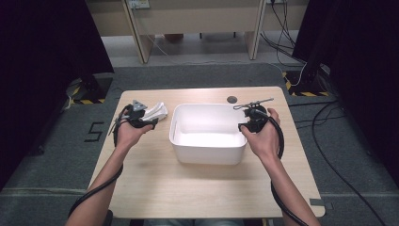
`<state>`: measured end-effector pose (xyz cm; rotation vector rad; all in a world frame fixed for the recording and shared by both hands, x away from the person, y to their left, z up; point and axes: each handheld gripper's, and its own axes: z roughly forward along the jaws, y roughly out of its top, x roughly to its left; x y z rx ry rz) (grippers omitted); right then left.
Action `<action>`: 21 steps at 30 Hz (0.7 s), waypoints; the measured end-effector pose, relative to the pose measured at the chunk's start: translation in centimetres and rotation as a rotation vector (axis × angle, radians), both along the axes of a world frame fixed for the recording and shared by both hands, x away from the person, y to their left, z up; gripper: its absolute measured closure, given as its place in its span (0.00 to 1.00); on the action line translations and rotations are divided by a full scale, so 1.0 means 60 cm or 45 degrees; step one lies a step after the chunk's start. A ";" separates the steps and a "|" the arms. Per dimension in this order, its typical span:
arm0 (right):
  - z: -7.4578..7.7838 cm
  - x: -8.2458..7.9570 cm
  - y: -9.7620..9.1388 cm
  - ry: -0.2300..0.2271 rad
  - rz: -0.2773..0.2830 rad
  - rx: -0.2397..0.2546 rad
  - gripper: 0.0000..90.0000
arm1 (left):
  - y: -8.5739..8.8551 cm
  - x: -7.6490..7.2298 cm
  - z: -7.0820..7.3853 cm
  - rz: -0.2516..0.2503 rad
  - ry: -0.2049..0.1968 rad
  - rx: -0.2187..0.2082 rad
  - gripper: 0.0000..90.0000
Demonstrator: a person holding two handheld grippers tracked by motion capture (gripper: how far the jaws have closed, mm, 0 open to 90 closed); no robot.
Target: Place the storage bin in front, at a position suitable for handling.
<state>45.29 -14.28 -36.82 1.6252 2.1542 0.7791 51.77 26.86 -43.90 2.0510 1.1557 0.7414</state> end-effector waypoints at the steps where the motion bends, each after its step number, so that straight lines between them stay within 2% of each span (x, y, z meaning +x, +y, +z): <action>1: 0.000 0.000 0.000 0.000 0.000 0.000 0.66 | 0.000 0.000 0.000 0.000 0.000 0.000 0.33; 2: -0.002 -0.001 0.000 0.007 0.005 0.006 0.66 | 0.000 0.013 -0.007 -0.003 0.002 0.031 0.33; 3: -0.002 -0.001 0.001 0.009 0.007 0.006 0.66 | 0.000 0.038 -0.023 -0.012 0.017 0.070 0.33; 4: -0.003 -0.002 0.000 0.010 0.013 0.002 0.66 | 0.000 0.049 -0.030 -0.010 0.027 0.087 0.33; 6: -0.003 -0.002 0.000 0.010 0.014 0.004 0.66 | 0.000 0.058 -0.037 -0.017 0.030 0.100 0.33; 7: -0.004 -0.002 -0.004 0.014 0.009 0.004 0.66 | -0.002 0.076 -0.048 -0.048 0.041 0.120 0.33; 8: -0.004 -0.003 -0.006 0.016 0.007 0.003 0.66 | -0.002 0.076 -0.048 -0.048 0.041 0.120 0.32; 10: -0.006 -0.003 -0.008 0.022 0.003 0.008 0.66 | -0.004 0.092 -0.059 -0.055 0.065 0.143 0.33; 17: -0.012 0.000 -0.008 0.037 0.010 0.009 0.66 | -0.004 0.114 -0.082 -0.057 0.116 0.152 0.33; 21: -0.013 0.000 -0.005 0.039 0.014 0.010 0.66 | -0.004 0.125 -0.093 -0.064 0.130 0.119 0.34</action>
